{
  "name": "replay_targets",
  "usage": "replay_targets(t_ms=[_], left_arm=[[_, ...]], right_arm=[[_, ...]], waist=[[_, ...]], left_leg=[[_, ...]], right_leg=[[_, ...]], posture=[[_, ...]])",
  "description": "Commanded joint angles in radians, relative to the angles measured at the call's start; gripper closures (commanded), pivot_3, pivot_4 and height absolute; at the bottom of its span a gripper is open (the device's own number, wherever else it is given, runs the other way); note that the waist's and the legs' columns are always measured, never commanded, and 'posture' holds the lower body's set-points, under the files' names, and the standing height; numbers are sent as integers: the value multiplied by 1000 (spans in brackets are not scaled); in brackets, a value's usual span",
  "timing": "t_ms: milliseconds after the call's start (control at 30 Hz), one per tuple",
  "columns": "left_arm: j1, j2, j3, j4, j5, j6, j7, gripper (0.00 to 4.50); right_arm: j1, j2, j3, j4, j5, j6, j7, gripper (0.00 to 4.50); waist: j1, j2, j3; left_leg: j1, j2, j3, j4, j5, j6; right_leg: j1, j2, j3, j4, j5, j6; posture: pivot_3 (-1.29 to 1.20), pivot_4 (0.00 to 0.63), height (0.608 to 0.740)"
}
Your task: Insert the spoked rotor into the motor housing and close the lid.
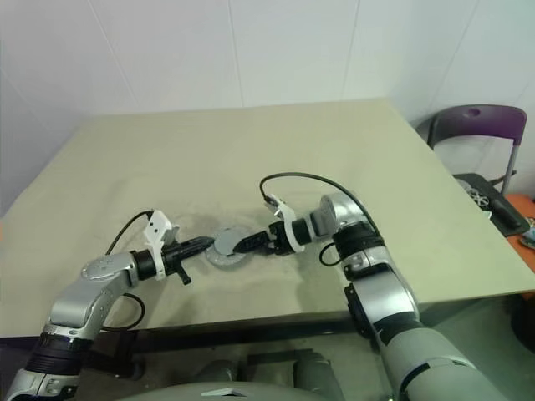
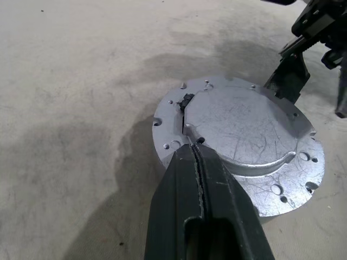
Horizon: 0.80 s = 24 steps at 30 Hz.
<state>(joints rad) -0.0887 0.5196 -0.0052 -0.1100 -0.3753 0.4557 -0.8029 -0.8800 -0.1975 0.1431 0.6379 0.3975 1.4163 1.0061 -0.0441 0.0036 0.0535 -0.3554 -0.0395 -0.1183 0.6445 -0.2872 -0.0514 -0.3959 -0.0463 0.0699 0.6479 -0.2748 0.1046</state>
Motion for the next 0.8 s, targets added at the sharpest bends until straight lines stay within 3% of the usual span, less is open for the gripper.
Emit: replay_targets(t_ms=[33,267,367,633,800], left_arm=[[18,5,-18,-11,4,26,0,4500],[25,6,-18,-14,4,30,-1,4500],[27,8,-17,-14,3,30,-4,4500],[43,28,5,-6,2,25,-8,4500],[46,38,29,-3,-6,22,-10,4500]], right_arm=[[-36,26,-56,13,32,12,-43,46],[-30,58,-118,48,52,21,-107,46],[-25,67,-143,68,56,12,-127,665],[-23,81,-185,80,84,11,-159,3030],[-28,89,-200,76,95,11,-179,3158]], waist=[[0,0,0],[-1,0,0],[-1,0,0],[-2,2,-2],[-4,3,-2]], left_leg=[[0,0,0,0,0,0],[0,0,0,0,0,0],[1,0,0,0,0,0],[1,0,1,0,0,0],[3,0,2,1,0,0]], right_leg=[[0,0,0,0,0,0],[0,0,0,0,0,0],[1,1,0,0,0,0],[1,1,0,1,0,0],[2,1,0,1,0,0]], posture=[[0,0,740],[0,0,740],[0,0,740],[0,0,740],[0,0,740]])
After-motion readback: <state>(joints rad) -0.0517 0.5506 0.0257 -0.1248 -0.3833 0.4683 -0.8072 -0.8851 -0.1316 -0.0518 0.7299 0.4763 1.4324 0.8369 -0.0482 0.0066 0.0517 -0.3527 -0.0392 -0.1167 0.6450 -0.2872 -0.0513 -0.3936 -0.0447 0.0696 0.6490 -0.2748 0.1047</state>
